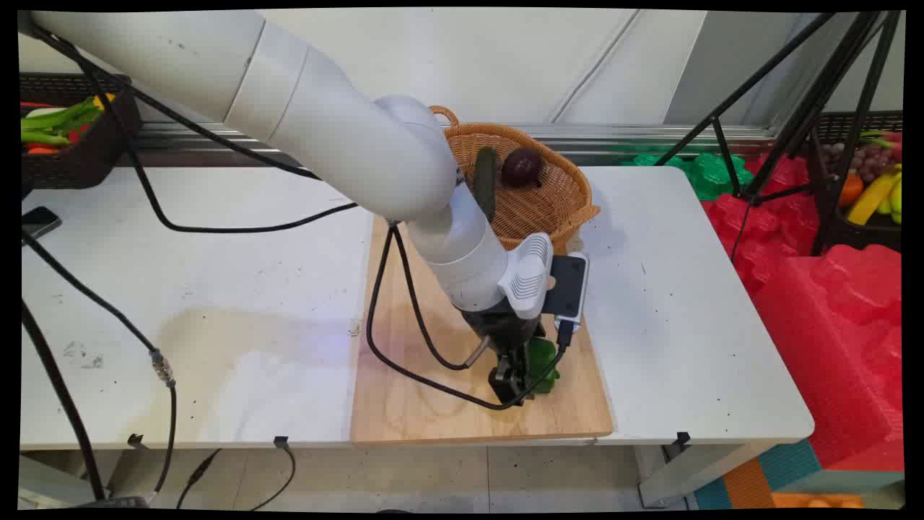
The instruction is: Pick up the potato from the vegetable basket
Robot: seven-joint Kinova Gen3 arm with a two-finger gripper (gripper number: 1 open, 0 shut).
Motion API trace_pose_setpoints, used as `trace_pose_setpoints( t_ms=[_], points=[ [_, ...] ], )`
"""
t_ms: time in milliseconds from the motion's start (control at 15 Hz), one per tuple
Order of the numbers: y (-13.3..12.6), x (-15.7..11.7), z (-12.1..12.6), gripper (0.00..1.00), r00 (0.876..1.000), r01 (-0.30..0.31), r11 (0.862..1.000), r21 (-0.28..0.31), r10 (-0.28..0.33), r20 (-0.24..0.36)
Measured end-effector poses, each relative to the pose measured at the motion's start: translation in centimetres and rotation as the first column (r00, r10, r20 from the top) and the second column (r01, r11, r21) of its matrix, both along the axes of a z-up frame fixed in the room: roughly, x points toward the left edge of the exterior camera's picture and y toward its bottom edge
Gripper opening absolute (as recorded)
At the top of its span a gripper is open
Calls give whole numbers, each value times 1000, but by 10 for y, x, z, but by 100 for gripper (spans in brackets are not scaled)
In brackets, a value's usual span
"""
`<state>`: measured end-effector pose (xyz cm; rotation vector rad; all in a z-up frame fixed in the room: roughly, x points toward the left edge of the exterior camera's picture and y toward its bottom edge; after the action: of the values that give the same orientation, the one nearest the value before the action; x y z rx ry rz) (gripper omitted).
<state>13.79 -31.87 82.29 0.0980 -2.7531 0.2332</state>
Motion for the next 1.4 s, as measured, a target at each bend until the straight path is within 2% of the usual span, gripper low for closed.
trace_pose_setpoints(
  t_ms=[333, 533, 800, 1067, 1400],
  points=[
    [3, 5, 16, 100, 999, -16, 1000, -8, 16, -36],
    [5, 12, 34, 100, 997, -29, 999, -17, 28, -65],
    [7, 27, 71, 100, 990, -70, 997, -29, 65, -125],
    [8, 49, 108, 100, 973, -145, 989, -40, 136, -187],
    [3, 85, 150, 100, 927, -297, 953, -58, 273, -257]
  ],
)
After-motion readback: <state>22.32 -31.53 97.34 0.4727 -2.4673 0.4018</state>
